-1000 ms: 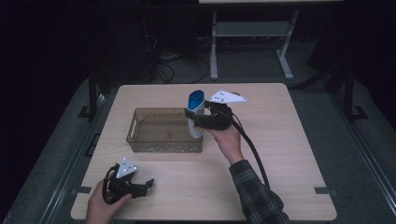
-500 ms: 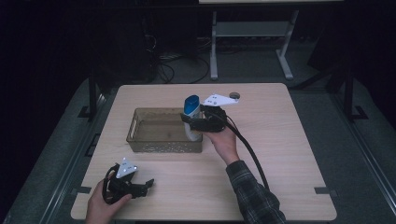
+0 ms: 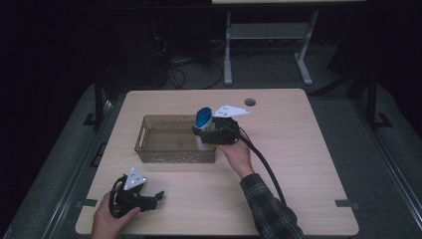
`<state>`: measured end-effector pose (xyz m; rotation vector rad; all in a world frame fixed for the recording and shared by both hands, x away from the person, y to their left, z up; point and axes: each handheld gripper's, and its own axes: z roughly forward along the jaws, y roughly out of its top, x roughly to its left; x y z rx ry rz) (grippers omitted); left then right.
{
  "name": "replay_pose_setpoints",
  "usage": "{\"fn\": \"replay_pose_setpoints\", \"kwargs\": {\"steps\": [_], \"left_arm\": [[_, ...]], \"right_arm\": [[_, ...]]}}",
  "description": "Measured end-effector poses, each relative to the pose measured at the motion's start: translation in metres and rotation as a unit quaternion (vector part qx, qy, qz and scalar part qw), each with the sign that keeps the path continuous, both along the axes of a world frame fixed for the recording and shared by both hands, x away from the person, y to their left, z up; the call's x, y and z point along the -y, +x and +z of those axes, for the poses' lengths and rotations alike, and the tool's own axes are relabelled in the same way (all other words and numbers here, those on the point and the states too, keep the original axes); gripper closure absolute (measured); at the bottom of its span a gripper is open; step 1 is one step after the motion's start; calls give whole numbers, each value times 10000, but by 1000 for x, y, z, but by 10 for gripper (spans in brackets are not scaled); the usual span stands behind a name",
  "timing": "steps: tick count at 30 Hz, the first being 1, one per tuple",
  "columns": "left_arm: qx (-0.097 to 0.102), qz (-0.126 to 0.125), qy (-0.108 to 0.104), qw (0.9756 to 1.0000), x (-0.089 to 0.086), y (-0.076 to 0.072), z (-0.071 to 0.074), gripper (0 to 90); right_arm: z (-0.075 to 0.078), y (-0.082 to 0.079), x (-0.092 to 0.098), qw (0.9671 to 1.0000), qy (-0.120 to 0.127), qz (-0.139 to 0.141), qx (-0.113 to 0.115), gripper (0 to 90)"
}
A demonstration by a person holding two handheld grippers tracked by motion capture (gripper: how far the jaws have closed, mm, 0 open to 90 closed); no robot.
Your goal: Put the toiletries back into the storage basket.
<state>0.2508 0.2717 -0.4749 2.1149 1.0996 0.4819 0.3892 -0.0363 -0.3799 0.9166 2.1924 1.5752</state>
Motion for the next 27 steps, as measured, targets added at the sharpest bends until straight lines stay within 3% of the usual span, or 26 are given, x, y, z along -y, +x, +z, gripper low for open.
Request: {"fn": "replay_pose_setpoints", "kwargs": {"steps": [27], "left_arm": [[0, -1, -1, 10000, 0, 0, 0, 124]], "right_arm": [[-21, -1, 0, 9987, -436, -16, -279, 324]]}}
